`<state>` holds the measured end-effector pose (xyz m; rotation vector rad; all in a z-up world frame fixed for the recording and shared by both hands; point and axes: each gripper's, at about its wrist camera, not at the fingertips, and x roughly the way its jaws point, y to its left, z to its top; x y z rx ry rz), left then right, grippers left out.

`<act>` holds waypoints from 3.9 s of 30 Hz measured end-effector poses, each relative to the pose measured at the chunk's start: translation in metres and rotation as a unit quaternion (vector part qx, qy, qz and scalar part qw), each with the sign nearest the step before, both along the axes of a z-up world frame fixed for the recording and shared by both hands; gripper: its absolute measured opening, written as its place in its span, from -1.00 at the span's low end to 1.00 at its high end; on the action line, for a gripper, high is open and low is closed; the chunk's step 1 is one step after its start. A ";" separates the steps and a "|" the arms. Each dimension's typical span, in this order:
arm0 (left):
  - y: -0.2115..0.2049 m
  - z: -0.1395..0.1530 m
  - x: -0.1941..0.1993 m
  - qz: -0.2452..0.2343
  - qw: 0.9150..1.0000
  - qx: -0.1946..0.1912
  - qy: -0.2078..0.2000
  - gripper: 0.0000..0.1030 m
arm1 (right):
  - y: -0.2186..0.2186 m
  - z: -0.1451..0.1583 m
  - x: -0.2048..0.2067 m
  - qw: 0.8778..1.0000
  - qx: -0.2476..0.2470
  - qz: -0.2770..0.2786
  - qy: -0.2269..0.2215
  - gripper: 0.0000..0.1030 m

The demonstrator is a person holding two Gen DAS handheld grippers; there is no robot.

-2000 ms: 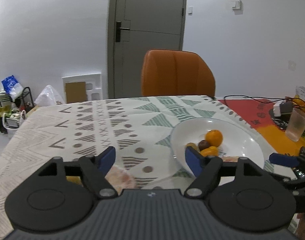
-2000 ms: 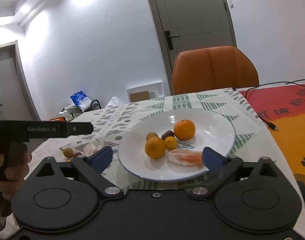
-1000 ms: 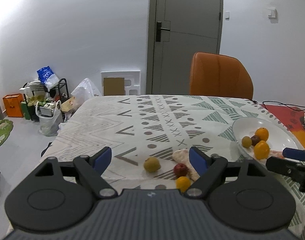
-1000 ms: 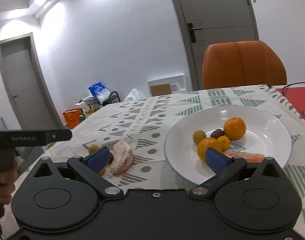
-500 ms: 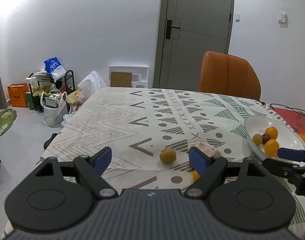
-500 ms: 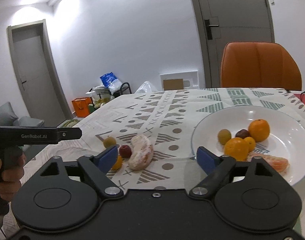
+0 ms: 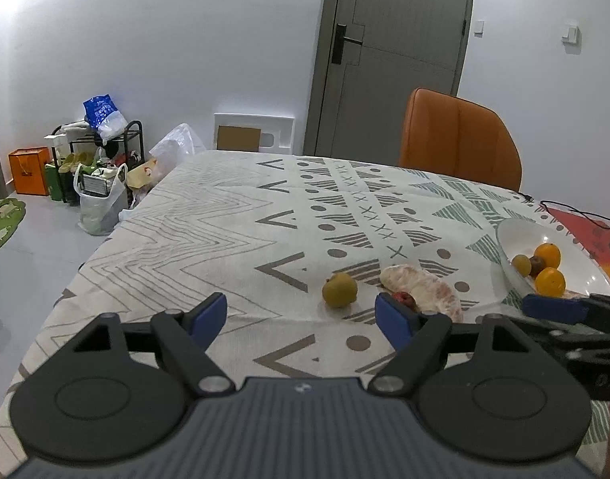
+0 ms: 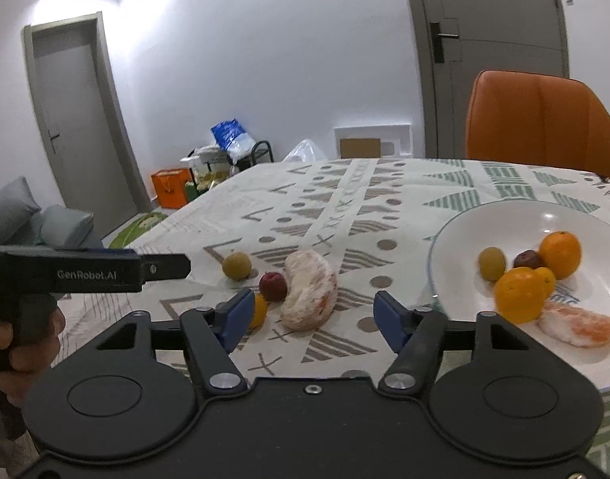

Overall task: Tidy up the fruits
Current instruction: 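Move the right gripper onto the large peeled pomelo segment, then close the right gripper on the pomelo segment while the left gripper grasps a yellow-green fruit, then carry the pomelo segment and the yellow-green fruit toward the white plate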

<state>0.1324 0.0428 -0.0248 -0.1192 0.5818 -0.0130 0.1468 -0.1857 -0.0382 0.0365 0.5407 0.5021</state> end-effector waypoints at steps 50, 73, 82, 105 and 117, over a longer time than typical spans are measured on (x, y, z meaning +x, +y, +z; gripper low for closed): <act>0.021 -0.018 0.030 0.011 0.999 -0.032 0.019 0.43 | 0.043 -0.016 0.045 0.997 -0.083 0.003 0.005 -0.27; -0.009 -0.029 0.060 -0.030 0.999 -0.033 0.028 -0.48 | 0.026 -0.009 0.046 0.998 -0.061 0.014 0.016 -0.50; -0.003 -0.025 0.054 -0.027 0.999 -0.033 0.024 -0.55 | 0.037 -0.016 0.045 0.997 -0.074 0.021 0.020 -0.20; -0.001 -0.007 0.029 -0.018 0.999 -0.033 0.008 -0.55 | 0.035 -0.008 0.028 0.996 -0.089 0.013 -0.011 -0.27; -0.024 0.003 0.027 -0.036 0.999 -0.021 -0.001 -0.55 | 0.005 0.007 0.018 0.998 -0.064 -0.012 -0.027 -0.27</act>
